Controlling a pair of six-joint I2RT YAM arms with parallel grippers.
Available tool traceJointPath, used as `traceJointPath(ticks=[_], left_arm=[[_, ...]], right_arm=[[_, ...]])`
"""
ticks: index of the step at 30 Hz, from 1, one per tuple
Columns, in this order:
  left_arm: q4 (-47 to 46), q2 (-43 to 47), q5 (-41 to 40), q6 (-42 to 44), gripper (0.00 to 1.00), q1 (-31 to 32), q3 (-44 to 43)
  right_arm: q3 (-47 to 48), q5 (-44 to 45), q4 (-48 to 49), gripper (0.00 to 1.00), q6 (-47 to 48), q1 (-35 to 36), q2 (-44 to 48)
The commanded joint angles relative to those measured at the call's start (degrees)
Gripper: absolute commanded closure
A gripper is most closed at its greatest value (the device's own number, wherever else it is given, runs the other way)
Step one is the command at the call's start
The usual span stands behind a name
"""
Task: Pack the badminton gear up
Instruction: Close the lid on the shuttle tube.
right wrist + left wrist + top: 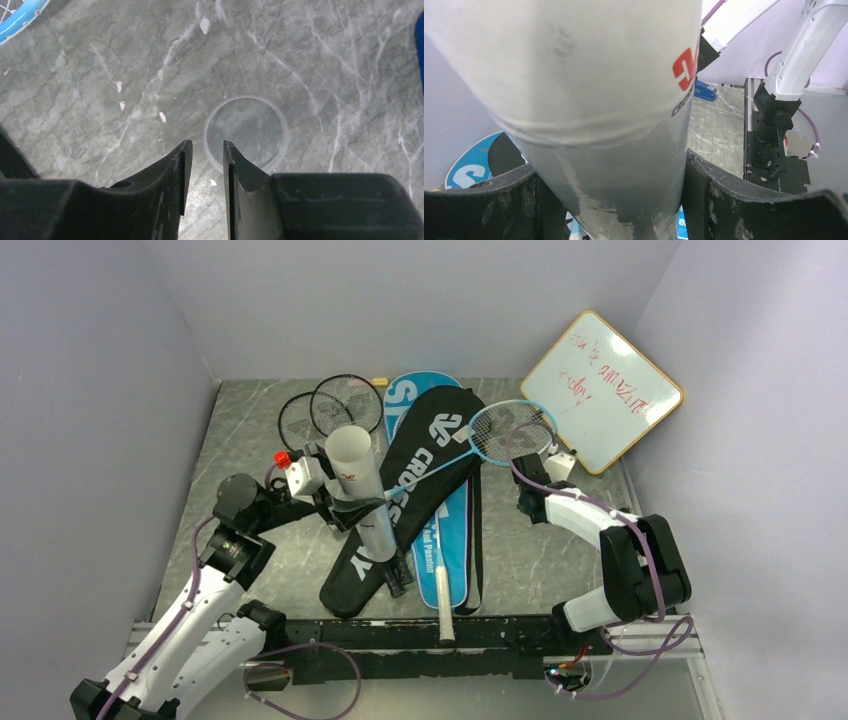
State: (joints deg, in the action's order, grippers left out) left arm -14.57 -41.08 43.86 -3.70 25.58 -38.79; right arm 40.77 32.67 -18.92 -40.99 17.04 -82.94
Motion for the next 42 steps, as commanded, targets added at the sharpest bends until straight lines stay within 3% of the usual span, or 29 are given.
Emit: traceJointPath(ticks=[1,14,17,22,26,30,35,42], left_arm=[[-4.63,0.56,1.85,-0.16,0.49,0.12,0.55],[-3.23,0.33,1.23,2.81,0.50,1.00,1.52],[-2.88,0.49,1.23,3.00,0.50,1.20,1.48],[-2.53,0.90,0.76,3.00,0.50,1.47,1.65],[-3.33,0.89,1.15,4.85,0.49,1.56,1.87],[-5.32,-1.03,1.97,4.11,0.49,1.72,1.49],[-6.84,-5.05,0.35,5.66,0.50,2.01,0.02],[-6.16,-5.59,1.54,6.82,0.50,2.18,-0.09]], right_arm=[[1.42,-1.66,2.63,0.67,0.29,-0.45,-0.82],[0.98,-1.52,3.04,0.70,-0.21,-0.77,-3.62],[1.17,-2.51,2.62,0.76,-0.07,-0.78,-3.66],[1.62,-2.65,1.03,1.00,0.81,-0.78,-1.65],[4.23,-3.89,-2.78,1.00,2.46,-0.69,2.22],[8.49,-10.96,-6.26,1.00,6.94,-0.45,8.55],[15.72,-28.06,-9.04,1.00,13.69,1.43,12.24],[30.82,-33.22,-14.98,1.00,17.58,14.37,11.83]])
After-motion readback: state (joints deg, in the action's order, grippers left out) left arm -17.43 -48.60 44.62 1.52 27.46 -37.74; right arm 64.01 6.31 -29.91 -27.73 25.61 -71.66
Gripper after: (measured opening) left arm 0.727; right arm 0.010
